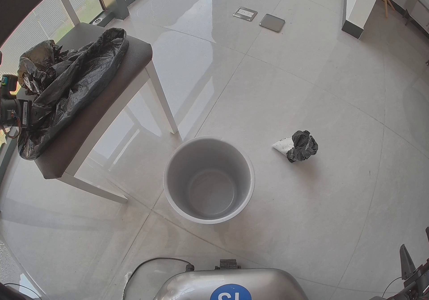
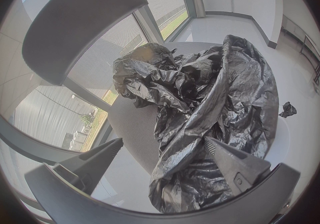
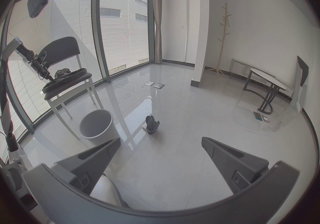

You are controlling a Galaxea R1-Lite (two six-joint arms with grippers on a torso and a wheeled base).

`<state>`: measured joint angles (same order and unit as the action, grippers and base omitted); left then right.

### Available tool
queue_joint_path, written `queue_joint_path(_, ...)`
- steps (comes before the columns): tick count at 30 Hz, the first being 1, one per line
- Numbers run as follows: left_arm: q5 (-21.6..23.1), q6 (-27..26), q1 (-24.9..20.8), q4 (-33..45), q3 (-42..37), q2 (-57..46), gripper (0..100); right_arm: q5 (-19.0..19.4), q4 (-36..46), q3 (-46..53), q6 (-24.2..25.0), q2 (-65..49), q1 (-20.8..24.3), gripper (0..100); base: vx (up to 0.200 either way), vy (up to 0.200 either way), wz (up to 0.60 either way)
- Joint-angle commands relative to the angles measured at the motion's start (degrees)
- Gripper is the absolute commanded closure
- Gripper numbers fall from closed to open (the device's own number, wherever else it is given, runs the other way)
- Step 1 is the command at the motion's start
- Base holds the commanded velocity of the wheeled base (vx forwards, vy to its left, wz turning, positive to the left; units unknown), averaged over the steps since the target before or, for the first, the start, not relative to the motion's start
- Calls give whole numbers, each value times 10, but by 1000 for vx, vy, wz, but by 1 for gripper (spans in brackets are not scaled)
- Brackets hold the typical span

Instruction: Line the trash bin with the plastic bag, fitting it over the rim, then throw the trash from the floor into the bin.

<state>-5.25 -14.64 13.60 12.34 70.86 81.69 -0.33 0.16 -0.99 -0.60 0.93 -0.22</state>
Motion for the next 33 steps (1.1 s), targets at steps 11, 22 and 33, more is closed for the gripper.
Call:
queue_joint_path(11,-11,0,-2,0,33,49,0,0,-1,10,-1,-9,0,0,0,0,0)
queue_joint_path(22,-2,4,0,1,41,56,0,0,-1,10,-2,-9,0,0,0,0,0)
queue_joint_path(33,6,8,-7,-4,19,30,100,1,-1,10,-1,-9,0,0,0,0,0)
